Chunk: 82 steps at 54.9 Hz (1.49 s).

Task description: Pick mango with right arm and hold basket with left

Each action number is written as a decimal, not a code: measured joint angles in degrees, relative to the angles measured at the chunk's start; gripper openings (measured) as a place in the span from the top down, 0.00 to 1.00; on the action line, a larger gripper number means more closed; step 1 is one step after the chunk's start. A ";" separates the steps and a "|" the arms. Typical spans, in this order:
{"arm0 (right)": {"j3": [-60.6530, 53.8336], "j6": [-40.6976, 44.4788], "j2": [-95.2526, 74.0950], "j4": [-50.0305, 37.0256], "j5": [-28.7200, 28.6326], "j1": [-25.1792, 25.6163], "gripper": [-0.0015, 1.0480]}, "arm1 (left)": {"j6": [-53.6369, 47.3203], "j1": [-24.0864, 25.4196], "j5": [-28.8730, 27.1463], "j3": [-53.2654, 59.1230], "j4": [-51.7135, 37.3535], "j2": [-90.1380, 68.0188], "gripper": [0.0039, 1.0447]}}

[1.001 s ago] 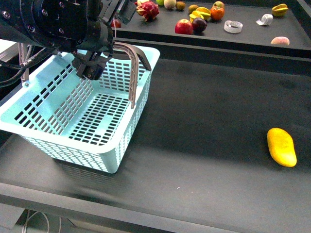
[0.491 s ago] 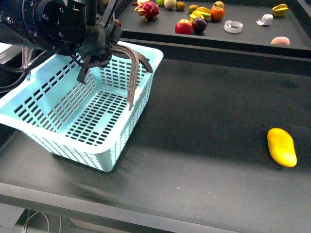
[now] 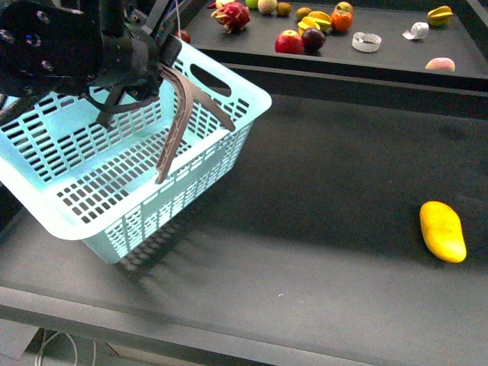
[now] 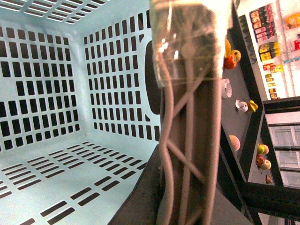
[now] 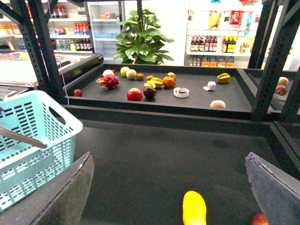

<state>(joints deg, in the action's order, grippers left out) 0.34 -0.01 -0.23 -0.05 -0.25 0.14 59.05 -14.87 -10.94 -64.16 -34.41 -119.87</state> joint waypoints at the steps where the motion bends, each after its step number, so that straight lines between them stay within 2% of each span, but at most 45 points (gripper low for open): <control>1: 0.00 0.00 0.00 0.00 0.00 0.00 0.08 | -0.92 -0.28 0.11 1.09 -0.63 1.42 0.94; 19: 0.00 0.00 0.00 0.00 0.00 0.00 0.08 | -21.38 -7.23 2.14 15.69 -4.35 17.42 0.94; 41: 0.00 0.00 0.00 0.00 0.02 0.00 0.08 | -36.79 -16.33 -0.50 34.23 -12.96 28.50 0.94; 53: 0.00 0.02 0.00 0.00 0.00 0.00 0.08 | -38.07 -19.69 1.18 37.11 -18.23 28.55 0.94; 82: 0.00 0.00 0.00 0.00 0.00 0.00 0.08 | -40.59 -21.07 0.22 35.69 -21.90 26.23 0.94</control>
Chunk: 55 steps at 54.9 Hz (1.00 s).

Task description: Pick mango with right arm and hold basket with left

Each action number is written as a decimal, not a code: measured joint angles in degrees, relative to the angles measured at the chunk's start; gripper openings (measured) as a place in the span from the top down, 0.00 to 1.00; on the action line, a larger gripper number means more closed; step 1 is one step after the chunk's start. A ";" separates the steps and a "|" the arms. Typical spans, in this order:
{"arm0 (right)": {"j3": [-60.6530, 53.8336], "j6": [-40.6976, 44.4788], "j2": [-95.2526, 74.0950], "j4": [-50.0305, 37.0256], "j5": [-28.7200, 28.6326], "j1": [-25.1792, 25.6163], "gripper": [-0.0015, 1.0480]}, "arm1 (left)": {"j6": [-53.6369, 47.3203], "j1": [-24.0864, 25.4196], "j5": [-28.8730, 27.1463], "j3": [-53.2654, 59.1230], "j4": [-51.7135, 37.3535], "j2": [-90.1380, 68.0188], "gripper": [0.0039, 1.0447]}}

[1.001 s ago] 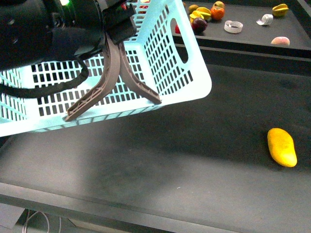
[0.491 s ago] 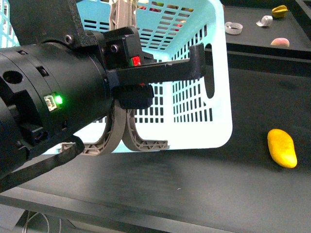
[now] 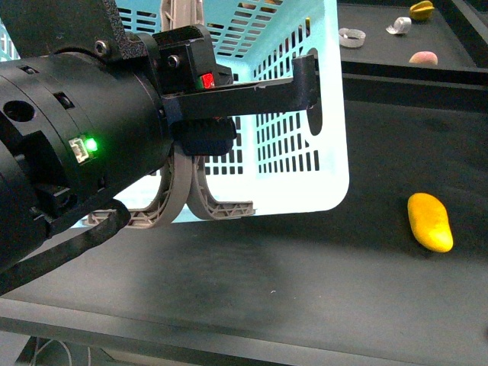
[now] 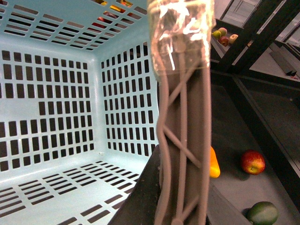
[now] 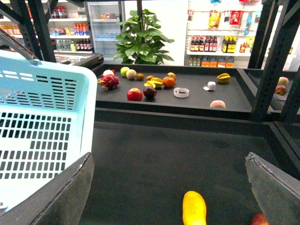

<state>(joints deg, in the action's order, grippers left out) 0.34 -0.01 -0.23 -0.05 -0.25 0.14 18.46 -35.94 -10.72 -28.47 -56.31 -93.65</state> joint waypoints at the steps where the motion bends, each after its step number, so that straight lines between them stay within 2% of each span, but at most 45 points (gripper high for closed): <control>1: 0.00 0.00 0.00 0.00 0.00 0.00 0.08 | 0.02 0.04 0.00 0.00 0.00 0.00 0.94; 45: 0.00 0.00 0.00 0.00 0.00 0.00 0.08 | 0.09 0.04 -0.24 0.00 0.00 -0.02 0.94; 51: 1.07 -3.80 -2.99 3.63 4.70 -0.72 0.08 | 0.09 0.04 -0.22 0.00 0.00 -0.02 0.94; 55: 1.05 -5.99 -9.66 0.02 4.31 1.44 0.08 | 0.09 0.04 -0.20 0.00 0.00 -0.02 0.94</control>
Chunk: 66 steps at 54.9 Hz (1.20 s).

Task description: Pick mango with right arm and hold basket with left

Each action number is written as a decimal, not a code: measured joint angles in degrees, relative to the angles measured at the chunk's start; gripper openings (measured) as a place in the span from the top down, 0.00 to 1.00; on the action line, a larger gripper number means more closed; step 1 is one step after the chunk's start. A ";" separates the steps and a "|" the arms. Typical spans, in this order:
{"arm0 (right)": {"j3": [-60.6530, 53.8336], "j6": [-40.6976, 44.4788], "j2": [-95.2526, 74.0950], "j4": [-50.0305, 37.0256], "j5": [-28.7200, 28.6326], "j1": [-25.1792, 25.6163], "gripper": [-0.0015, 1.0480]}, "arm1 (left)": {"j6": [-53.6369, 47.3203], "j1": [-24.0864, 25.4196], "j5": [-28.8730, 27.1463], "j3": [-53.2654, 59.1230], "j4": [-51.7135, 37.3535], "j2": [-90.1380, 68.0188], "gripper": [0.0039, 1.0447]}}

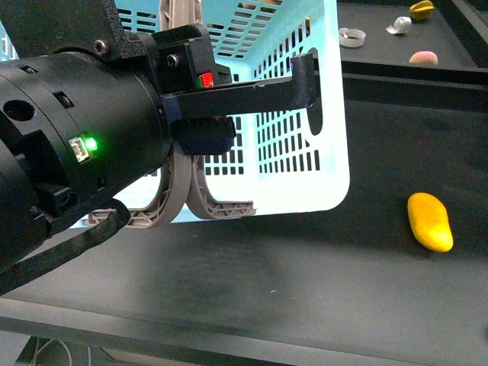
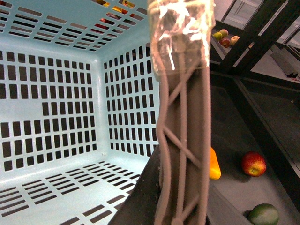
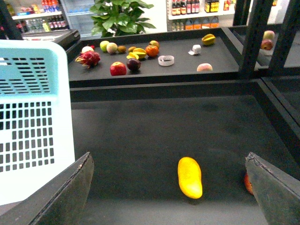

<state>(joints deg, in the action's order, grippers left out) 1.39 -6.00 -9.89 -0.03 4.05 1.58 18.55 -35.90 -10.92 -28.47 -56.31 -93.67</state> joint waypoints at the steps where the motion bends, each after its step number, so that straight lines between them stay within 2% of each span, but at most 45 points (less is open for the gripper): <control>1: 0.02 -0.46 -3.32 -2.97 -0.92 1.44 0.08 | 0.00 0.00 0.00 0.00 0.00 0.00 0.94; 11: 3.72 -1.31 -34.80 -29.40 -8.90 11.26 0.08 | 0.00 0.00 -0.02 0.00 0.00 0.00 0.94; 20: 10.40 -0.33 -64.81 -48.39 -10.14 15.21 0.08 | 0.02 0.00 -0.07 0.00 0.00 -0.02 0.94; 23: 12.98 0.13 -73.55 -52.15 -10.36 15.96 0.08 | 0.00 0.00 -0.04 0.00 0.00 -0.02 0.94; 38: 27.34 2.08 -103.86 -52.35 -10.45 18.08 0.08 | 0.02 0.00 0.02 0.00 0.00 -0.02 0.94; 66: 49.72 6.29 -132.32 -46.73 -7.06 18.27 0.08 | 0.02 0.00 0.00 0.00 0.00 -0.02 0.94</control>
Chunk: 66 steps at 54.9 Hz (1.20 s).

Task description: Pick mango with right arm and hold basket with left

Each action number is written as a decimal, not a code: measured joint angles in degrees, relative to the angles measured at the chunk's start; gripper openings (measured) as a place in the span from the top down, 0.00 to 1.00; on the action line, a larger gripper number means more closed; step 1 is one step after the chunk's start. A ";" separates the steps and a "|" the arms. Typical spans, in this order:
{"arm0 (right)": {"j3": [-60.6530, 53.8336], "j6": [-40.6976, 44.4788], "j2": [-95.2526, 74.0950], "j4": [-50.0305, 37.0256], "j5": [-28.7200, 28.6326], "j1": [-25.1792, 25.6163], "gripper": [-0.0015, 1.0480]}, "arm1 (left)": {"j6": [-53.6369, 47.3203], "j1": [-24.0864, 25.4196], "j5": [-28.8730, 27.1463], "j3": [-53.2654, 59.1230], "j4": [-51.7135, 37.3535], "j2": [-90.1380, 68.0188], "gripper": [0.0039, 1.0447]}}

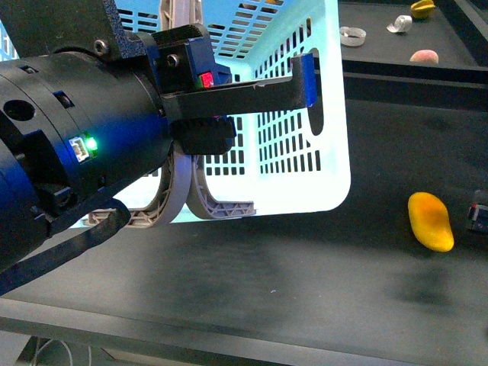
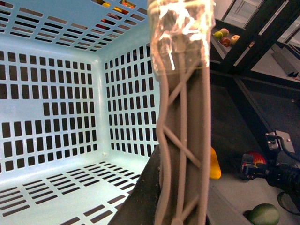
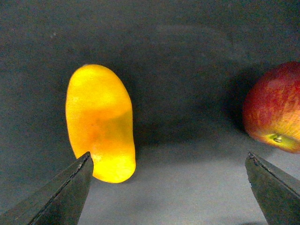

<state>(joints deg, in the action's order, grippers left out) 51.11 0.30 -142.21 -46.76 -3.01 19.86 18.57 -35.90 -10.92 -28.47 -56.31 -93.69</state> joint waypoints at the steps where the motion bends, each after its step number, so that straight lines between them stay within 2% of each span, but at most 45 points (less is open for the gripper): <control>1: 0.96 0.04 -0.94 0.44 0.15 0.00 0.08 | 0.00 0.00 0.00 0.00 0.00 0.00 0.94; 19: 12.55 0.33 -10.49 4.76 2.73 -0.61 0.08 | -0.02 0.00 -0.04 0.00 0.00 -0.02 0.94; 44: 16.83 -0.52 -11.78 4.15 1.05 -5.62 0.08 | 0.00 0.00 -0.02 0.00 0.00 -0.04 0.94; 66: 22.05 -0.50 -16.94 7.37 2.40 -6.54 0.08 | -0.02 0.00 0.02 0.00 0.00 -0.04 0.94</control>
<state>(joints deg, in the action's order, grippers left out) 73.17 -0.21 -159.15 -39.40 -0.60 13.32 18.55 -35.90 -10.90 -28.47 -56.31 -93.73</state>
